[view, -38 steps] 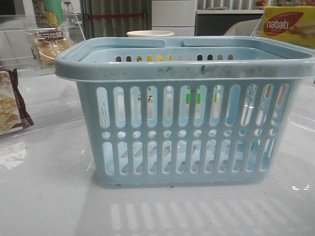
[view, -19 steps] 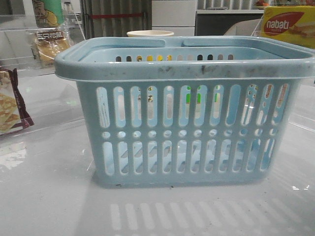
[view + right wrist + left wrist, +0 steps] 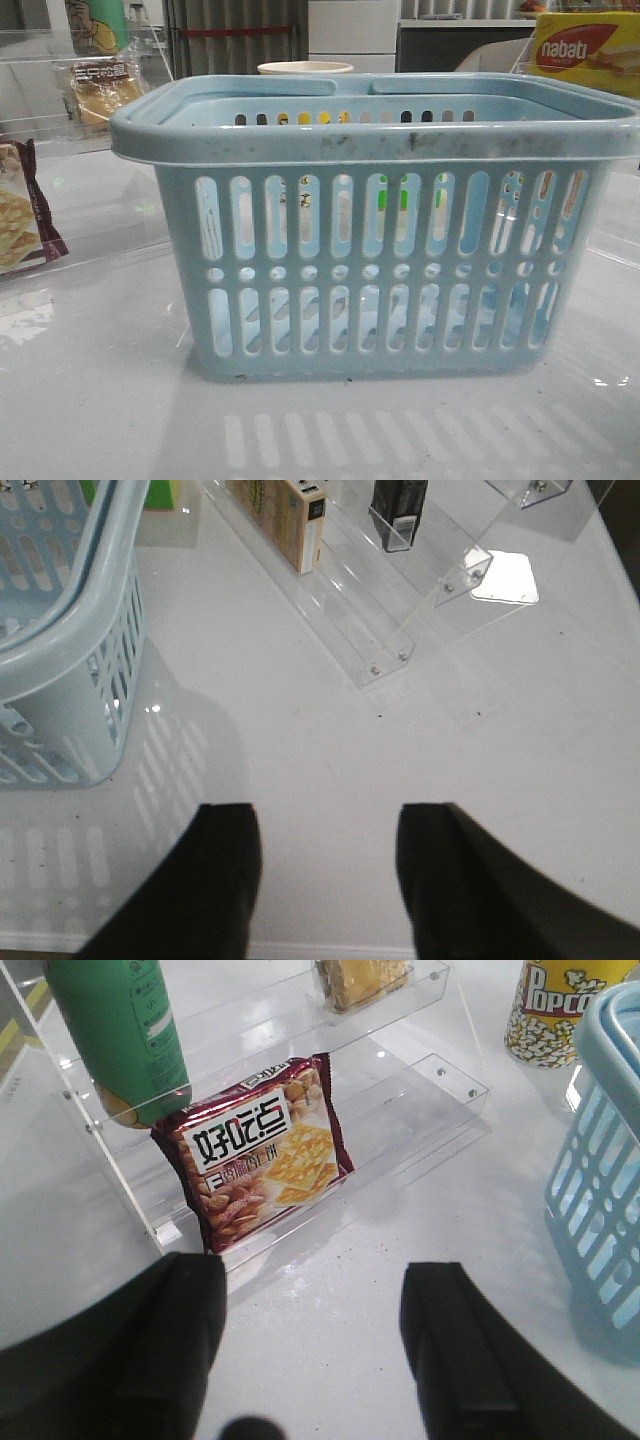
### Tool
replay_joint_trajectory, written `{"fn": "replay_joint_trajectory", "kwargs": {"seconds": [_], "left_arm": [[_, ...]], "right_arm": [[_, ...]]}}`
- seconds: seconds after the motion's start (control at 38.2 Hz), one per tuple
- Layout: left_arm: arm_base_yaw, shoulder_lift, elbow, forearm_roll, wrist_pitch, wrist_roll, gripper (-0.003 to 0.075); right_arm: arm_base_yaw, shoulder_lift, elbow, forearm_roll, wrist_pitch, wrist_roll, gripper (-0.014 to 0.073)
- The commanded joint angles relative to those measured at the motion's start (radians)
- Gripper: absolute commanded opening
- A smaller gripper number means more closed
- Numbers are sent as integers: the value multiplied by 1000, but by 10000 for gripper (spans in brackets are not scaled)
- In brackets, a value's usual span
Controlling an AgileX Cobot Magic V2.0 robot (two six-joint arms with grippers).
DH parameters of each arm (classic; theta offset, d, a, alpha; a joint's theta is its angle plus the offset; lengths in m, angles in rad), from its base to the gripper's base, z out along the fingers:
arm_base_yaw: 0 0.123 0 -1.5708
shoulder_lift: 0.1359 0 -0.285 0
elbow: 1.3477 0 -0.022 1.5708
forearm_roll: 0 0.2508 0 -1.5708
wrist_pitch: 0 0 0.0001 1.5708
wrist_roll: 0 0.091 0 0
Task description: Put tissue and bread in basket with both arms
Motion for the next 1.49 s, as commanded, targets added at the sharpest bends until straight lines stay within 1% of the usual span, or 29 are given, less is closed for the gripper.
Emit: {"fn": "replay_joint_trajectory", "kwargs": {"seconds": [0.0,0.1,0.24,0.37,0.47,0.71,0.78,0.92,1.1,1.25,1.46], "left_arm": [[-36,9,-28,-18,-89,4,484],[-125,9,-28,-13,-92,8,460],[-236,9,-28,-9,-93,8,452],[-319,9,-28,-9,-93,8,452],[-354,9,-28,-9,-93,8,452],[-363,9,-28,-9,-93,8,452],[-363,9,-28,-9,-91,8,452],[-363,9,-28,-9,-91,8,452],[-363,9,-28,-9,-91,8,452],[-363,9,-28,-10,-91,8,452],[-363,9,-28,-10,-91,8,452]], "right_arm": [[-4,38,-24,-22,-83,-5,533],[-4,96,-26,-30,-102,-2,529],[-4,204,-66,-87,-118,71,530],[-4,347,-161,-122,-121,115,530],[-19,474,-258,-132,-135,131,530],[-130,766,-512,-119,-148,131,530],[-151,867,-601,-117,-144,130,530],[-153,1010,-721,-117,-129,130,530],[-153,1155,-831,-84,-121,128,530],[-153,1249,-899,-84,-125,126,530],[-153,1319,-919,-91,-196,111,528]]}}
